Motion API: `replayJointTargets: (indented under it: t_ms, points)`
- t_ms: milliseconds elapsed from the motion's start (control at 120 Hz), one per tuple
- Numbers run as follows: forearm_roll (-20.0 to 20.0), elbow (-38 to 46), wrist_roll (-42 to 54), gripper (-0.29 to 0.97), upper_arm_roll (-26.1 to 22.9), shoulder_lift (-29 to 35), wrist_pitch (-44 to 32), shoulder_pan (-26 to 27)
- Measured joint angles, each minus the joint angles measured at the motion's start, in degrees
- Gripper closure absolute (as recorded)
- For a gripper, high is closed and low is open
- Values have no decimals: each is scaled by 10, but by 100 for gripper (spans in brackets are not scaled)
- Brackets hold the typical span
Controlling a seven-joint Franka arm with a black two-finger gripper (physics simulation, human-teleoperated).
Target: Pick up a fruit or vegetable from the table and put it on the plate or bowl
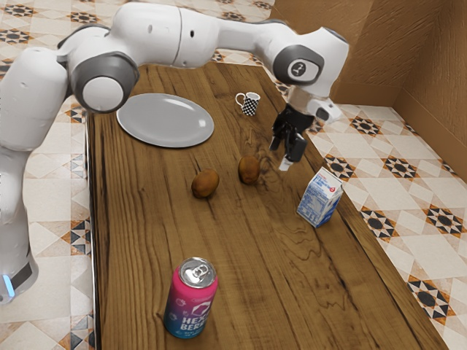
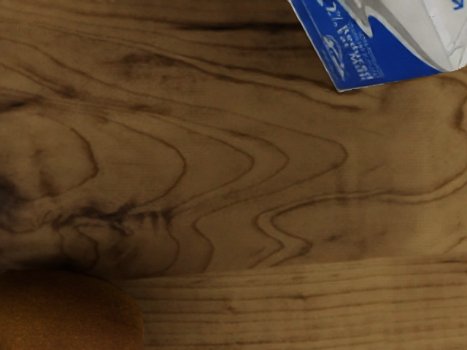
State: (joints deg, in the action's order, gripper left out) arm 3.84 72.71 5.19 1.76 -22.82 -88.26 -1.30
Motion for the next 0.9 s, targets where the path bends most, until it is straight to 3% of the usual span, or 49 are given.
replayJointTargets:
  t_ms: [250, 367, 650, 767, 900]
  points:
    - [1, 0, -73, 0, 0, 3, -50, -30]
    - [2, 12, -94, 0, -1, -34, -62, -37]
    - [4, 27, -128, 0, 1, -45, -82, -105]
    - [7, 94, -138, 0, -1, 28, -83, -89]
    - [5, 292, -147, 0, 6, 203, -103, -77]
